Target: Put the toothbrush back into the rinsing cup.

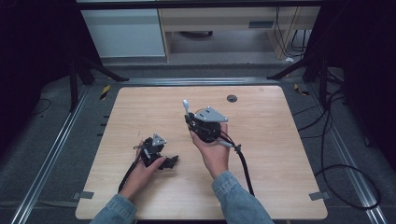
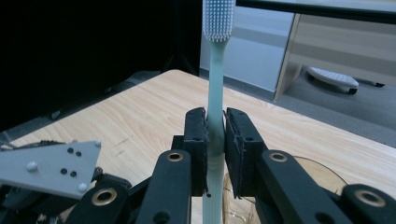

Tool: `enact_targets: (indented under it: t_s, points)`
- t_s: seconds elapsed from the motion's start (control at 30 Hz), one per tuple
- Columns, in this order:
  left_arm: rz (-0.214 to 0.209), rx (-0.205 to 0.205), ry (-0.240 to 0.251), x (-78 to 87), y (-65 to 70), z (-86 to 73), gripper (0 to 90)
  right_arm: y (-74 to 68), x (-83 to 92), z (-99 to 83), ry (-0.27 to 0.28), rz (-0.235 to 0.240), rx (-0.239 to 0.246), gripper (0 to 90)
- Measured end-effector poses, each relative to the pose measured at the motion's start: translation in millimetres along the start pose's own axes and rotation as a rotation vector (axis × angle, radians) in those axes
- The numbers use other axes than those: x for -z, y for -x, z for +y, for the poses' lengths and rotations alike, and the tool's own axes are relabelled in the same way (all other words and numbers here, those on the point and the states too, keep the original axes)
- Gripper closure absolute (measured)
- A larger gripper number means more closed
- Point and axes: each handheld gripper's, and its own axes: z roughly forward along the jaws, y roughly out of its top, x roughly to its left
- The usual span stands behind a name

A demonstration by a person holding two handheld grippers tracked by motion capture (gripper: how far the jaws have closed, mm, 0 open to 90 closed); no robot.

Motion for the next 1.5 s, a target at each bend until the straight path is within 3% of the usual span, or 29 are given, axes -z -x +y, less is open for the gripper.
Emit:
enact_targets:
  t_s: [0.3, 0.5, 0.93, 1.07, 1.5]
  points:
    - [0.001, 0.002, 0.001, -0.1, 0.1, 0.0, 0.0, -4.7, -0.4, 6.8, 0.063, -0.042, -0.01, 79.3]
    - [0.001, 0.002, 0.002, -0.1, 0.1, 0.0, 0.0, -0.6, 0.3, 12.4, 0.072, -0.059, -0.004, 79.3]
    - [0.0, 0.002, 0.0, -0.1, 0.1, 0.1, 0.0, 10.3, -11.4, 33.2, 0.084, -0.048, -0.035, 79.3]
    - [0.0, 0.001, 0.0, -0.1, 0.1, 0.1, 0.0, 11.5, -15.3, 33.6, 0.101, -0.048, -0.055, 79.3]
    - [0.0, 0.002, 0.001, -0.1, 0.1, 0.0, 0.0, 13.3, -26.8, 28.0, 0.122, -0.054, -0.032, 79.3]
